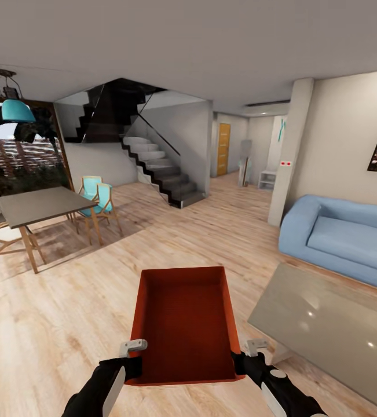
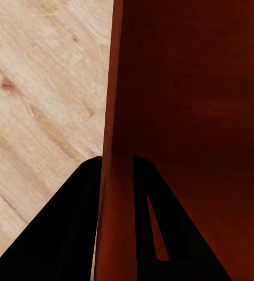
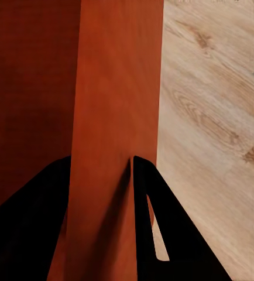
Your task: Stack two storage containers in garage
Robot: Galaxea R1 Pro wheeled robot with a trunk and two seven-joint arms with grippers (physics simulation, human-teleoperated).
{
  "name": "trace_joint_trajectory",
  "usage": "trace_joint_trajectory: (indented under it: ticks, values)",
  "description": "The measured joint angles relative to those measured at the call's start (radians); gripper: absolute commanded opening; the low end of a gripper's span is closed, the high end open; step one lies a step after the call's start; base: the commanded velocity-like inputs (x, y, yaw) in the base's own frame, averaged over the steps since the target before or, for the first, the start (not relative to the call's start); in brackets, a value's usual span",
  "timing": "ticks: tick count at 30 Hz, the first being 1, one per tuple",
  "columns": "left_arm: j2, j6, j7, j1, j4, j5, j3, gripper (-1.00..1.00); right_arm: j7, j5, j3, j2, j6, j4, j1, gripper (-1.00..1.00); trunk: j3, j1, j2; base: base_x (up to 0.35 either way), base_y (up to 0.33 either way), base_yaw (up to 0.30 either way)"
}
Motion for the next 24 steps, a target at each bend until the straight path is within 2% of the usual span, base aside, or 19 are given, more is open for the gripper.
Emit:
trace_joint_trajectory:
  ticks: [24]
  values:
    - [-0.001, 0.001, -0.002, 0.000, 0.000, -0.006, 0.003, -1.00, 0.000, -0.001, 0.000, 0.000, 0.000, 0.001, 0.000, -1.00, 0.000, 0.000, 0.000, 0.307, 0.089, 0.000]
